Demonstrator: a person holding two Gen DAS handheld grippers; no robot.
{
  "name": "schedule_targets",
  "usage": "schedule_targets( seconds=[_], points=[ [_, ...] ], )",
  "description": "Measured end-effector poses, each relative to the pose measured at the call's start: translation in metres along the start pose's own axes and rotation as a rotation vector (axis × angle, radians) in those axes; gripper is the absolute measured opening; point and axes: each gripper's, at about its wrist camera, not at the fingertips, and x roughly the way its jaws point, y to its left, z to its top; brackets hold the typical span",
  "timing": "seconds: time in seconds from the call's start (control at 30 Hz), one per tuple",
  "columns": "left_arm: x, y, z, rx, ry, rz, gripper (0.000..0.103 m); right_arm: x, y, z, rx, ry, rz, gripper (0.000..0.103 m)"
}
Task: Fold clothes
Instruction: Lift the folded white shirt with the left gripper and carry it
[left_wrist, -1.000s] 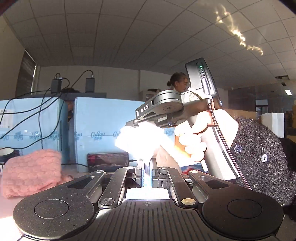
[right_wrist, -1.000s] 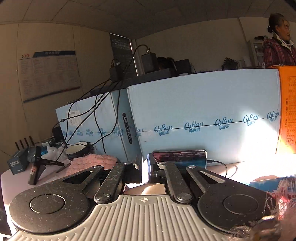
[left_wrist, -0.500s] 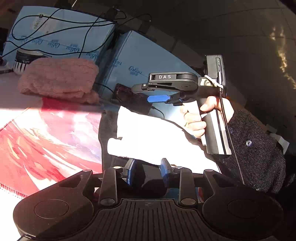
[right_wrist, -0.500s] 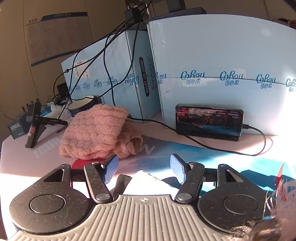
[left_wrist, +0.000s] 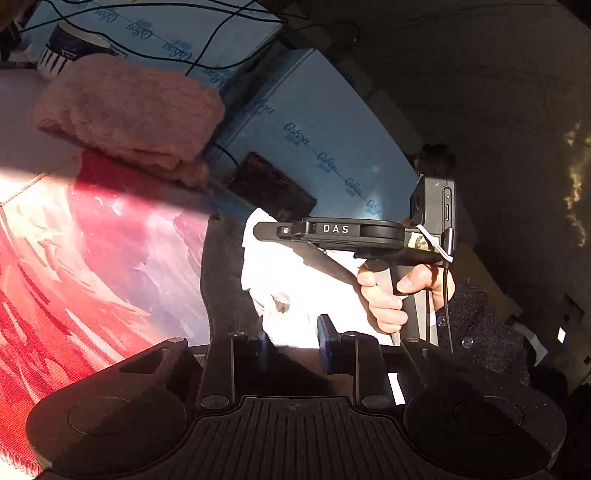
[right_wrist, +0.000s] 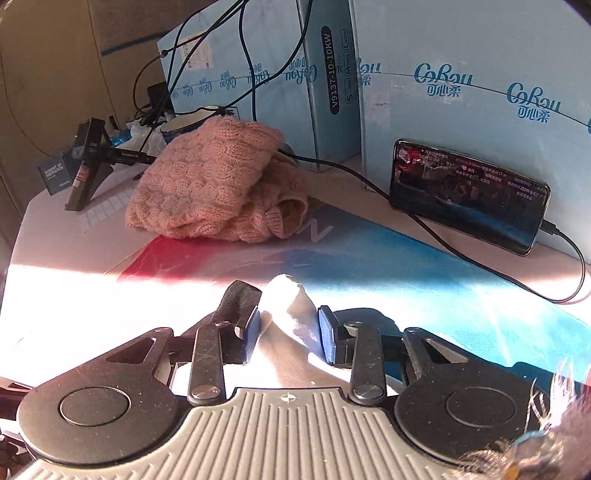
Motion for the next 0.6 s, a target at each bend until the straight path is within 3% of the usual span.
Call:
schedule_targets(
  seconds=[0.03, 0.2, 0.3, 0.47, 0.5, 0.53, 0.57, 0.6],
  points=[
    [0.000, 0.002, -0.001, 0.005, -0.003, -0.006, 0.014, -0.003, -0.001, 0.001, 0.008, -0.018, 0.009, 0.015],
    [-0.020, 0.000, -0.002, 0.070, -0.083, -0.067, 0.013, -0.012, 0.001, 0.010, 0.054, -0.088, 0.122, 0.012],
    [-0.027, -0.003, -0.005, 0.109, -0.069, -0.047, 0.013, -0.001, 0.004, 0.014, 0.083, -0.075, 0.192, 0.012],
    [-0.024, -0.013, -0.014, 0.217, -0.036, 0.065, 0.018, 0.024, 0.015, 0.009, 0.032, -0.007, 0.072, 0.014],
    [-0.026, -0.016, -0.014, 0.247, -0.048, 0.091, 0.027, 0.023, 0.016, 0.007, 0.027, -0.020, 0.057, 0.019],
    [-0.028, -0.018, -0.014, 0.273, -0.056, 0.119, 0.034, 0.020, 0.017, 0.007, 0.025, -0.044, 0.049, 0.035],
    [-0.028, -0.021, -0.014, 0.297, -0.060, 0.150, 0.050, 0.015, 0.017, 0.007, 0.028, -0.070, 0.044, 0.054],
    [-0.026, -0.023, -0.013, 0.319, -0.054, 0.176, 0.063, 0.009, 0.016, 0.008, 0.037, -0.097, 0.044, 0.057]
  ],
)
